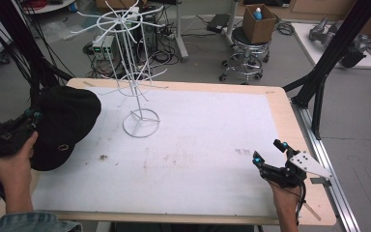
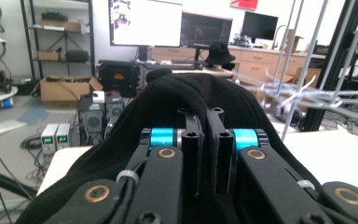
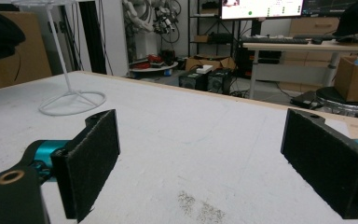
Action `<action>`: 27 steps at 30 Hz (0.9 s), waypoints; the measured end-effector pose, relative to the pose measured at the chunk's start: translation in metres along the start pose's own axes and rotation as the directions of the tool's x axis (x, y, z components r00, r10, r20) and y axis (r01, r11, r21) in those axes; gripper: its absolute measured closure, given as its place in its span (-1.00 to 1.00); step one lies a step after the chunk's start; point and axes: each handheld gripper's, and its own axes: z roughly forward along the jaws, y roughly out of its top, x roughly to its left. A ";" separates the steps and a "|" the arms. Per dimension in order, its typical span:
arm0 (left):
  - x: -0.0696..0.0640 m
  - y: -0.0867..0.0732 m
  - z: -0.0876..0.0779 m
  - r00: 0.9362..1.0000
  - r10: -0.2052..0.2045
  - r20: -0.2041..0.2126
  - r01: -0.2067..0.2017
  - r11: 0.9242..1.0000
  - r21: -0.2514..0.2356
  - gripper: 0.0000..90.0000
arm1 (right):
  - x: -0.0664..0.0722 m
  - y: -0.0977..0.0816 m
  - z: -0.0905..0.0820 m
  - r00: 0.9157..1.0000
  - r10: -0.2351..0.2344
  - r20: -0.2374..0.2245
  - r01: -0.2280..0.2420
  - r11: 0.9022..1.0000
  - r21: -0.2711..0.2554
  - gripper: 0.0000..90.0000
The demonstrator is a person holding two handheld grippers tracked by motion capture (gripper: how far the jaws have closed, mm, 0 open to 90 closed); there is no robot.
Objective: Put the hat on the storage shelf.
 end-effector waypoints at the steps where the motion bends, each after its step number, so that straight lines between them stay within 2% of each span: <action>1: 0.001 0.005 -0.002 1.000 0.003 -0.002 -0.003 1.000 -0.007 0.91 | -0.001 0.000 0.000 1.000 -0.003 0.001 0.003 1.000 -0.004 -0.76; 3: 0.005 0.014 -0.003 1.000 0.014 0.010 -0.014 1.000 -0.015 0.91 | -0.002 0.000 -0.002 1.000 0.013 0.007 -0.013 1.000 -0.009 -0.76; 6: 0.010 0.028 -0.006 0.999 0.043 0.011 -0.042 0.999 -0.021 0.91 | -0.003 0.000 -0.002 1.000 0.012 0.009 -0.012 1.000 -0.011 -0.76; 9: 0.016 0.053 -0.010 0.996 0.081 0.030 -0.080 0.996 -0.039 0.91 | -0.002 0.000 -0.002 1.000 0.009 0.008 -0.009 1.000 -0.008 -0.76; 10: 0.016 0.053 -0.010 0.996 0.081 0.030 -0.080 0.996 -0.039 0.91 | -0.002 0.000 -0.002 1.000 0.009 0.008 -0.009 1.000 -0.008 -0.76; 13: 0.020 0.076 -0.014 0.992 0.115 0.042 -0.113 0.992 -0.053 0.91 | -0.001 0.001 -0.003 1.000 0.009 0.011 -0.009 1.000 -0.008 -0.76; 14: 0.021 0.081 -0.014 0.992 0.117 0.044 -0.115 0.991 -0.063 0.91 | -0.001 0.001 -0.003 1.000 0.009 0.011 -0.009 1.000 -0.008 -0.76; 15: 0.024 0.095 -0.016 0.991 0.122 0.058 -0.117 0.990 -0.080 0.91 | -0.001 0.001 -0.004 1.000 0.005 0.011 -0.005 1.000 -0.006 -0.76; 16: 0.024 0.095 -0.016 0.991 0.122 0.058 -0.117 0.990 -0.080 0.91 | -0.001 0.001 -0.004 1.000 0.005 0.011 -0.005 1.000 -0.006 -0.76; 20: 0.028 0.121 -0.018 0.987 0.148 0.070 -0.140 0.985 -0.106 0.91 | -0.001 0.000 -0.006 1.000 0.002 0.017 -0.002 1.000 -0.011 -0.76; 27: 0.032 0.151 -0.017 0.981 0.176 0.085 -0.163 0.977 -0.141 0.91 | -0.003 -0.001 -0.011 1.000 0.006 0.020 -0.006 1.000 -0.002 -0.76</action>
